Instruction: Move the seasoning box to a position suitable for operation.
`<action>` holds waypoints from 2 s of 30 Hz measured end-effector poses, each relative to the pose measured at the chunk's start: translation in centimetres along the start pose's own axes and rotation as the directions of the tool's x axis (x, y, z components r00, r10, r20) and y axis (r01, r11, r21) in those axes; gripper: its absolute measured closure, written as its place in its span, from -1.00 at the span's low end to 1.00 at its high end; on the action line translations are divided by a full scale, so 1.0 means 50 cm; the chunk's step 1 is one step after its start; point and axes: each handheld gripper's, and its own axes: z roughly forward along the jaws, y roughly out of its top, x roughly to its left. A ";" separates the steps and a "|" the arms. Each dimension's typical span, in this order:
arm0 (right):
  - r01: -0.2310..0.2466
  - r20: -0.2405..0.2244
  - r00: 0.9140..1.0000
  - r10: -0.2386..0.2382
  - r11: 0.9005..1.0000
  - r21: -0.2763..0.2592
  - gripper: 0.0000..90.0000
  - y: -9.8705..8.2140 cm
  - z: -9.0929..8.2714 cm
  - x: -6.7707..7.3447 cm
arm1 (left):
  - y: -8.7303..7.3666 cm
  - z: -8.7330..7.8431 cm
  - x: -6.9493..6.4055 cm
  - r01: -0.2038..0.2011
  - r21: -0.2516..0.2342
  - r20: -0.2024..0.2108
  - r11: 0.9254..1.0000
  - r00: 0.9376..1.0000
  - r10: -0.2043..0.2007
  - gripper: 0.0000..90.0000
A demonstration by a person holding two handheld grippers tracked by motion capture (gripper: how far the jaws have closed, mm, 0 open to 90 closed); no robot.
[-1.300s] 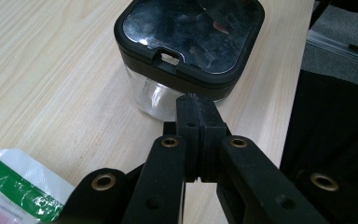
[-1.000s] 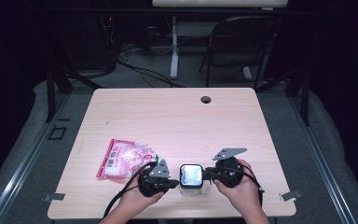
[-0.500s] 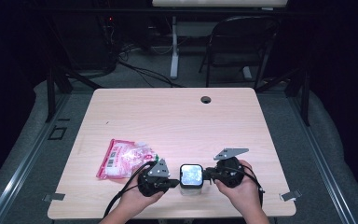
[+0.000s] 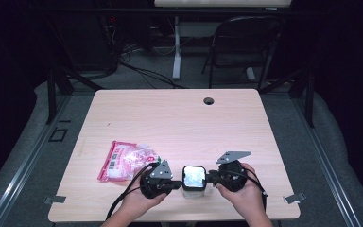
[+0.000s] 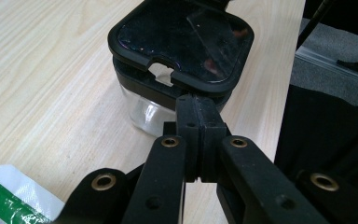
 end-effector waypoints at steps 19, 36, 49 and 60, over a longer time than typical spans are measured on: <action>0.084 0.017 0.996 -0.084 0.996 0.017 0.15 -0.009 -0.005 0.069 | 0.038 -0.008 -0.007 -0.023 -0.033 -0.010 0.999 1.000 0.023 0.98; 0.103 0.076 0.992 -0.103 0.995 0.004 0.09 -0.008 0.002 0.092 | 0.045 -0.007 -0.014 -0.038 -0.051 -0.007 0.998 0.999 0.038 0.90; 0.099 0.073 0.992 -0.099 0.995 -0.004 0.10 -0.009 0.003 0.093 | 0.039 0.012 -0.016 -0.056 -0.026 -0.021 0.998 0.998 0.056 0.88; 0.101 0.063 0.993 -0.100 0.995 -0.006 0.10 -0.008 -0.003 0.088 | 0.035 0.017 -0.014 -0.056 -0.023 -0.023 0.998 0.998 0.055 0.88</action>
